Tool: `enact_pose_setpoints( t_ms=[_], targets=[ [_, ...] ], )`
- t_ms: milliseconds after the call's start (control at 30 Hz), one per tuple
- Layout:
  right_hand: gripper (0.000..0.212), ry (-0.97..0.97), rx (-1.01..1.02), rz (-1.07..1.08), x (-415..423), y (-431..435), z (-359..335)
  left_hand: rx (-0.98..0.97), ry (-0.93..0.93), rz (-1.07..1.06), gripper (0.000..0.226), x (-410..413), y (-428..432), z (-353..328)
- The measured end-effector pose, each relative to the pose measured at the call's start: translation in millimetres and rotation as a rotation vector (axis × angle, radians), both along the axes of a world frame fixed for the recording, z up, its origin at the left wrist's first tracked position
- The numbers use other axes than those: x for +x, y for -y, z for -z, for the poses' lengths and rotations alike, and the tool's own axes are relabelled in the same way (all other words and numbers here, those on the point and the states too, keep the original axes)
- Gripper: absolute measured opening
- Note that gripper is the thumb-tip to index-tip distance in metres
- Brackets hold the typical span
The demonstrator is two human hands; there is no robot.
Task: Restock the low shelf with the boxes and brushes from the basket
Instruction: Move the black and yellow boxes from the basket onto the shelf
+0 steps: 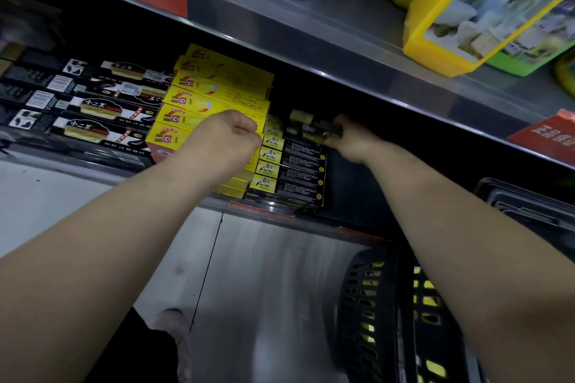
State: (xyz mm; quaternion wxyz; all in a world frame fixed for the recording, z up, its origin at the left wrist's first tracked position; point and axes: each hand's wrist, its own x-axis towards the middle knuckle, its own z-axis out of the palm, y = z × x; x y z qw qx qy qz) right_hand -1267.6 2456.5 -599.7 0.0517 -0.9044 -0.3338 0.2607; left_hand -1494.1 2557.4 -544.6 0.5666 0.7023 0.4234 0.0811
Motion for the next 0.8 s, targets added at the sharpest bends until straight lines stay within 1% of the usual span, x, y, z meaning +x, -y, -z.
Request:
enact_pose_setpoints(
  t_ms=[67, 133, 300, 467, 600, 700, 800],
  targets=[
    [0.045, -0.011, -0.075, -0.070, -7, -7, 16, 0.004, -0.023, 0.015, 0.025, 0, 0, 1],
    [0.046, -0.043, -0.117, -0.095, -13, -13, 25, 0.000, -0.037, 0.027, 0.025, 0, 0, 2],
    [0.049, -0.085, -0.048, -0.108, -19, -17, 29, 0.017, -0.045, 0.059, 0.023, 1, 1, 1],
    [0.054, -0.088, -0.085, -0.149, -22, -13, 23, 0.050, -0.028, 0.103, 0.016, -2, 8, -6],
    [0.064, -0.025, -0.163, -0.184, -31, -14, -2, 0.093, -0.003, 0.179, 0.015, -1, 21, -17],
    [0.055, -0.012, -0.045, -0.207, -40, -5, -48, 0.165, 0.045, 0.268, 0.011, 5, 39, -28],
    [0.041, -0.123, 0.114, -0.198, -55, 33, -100, 0.333, 0.056, 0.407, 0.011, 13, 64, -36]
  ],
)
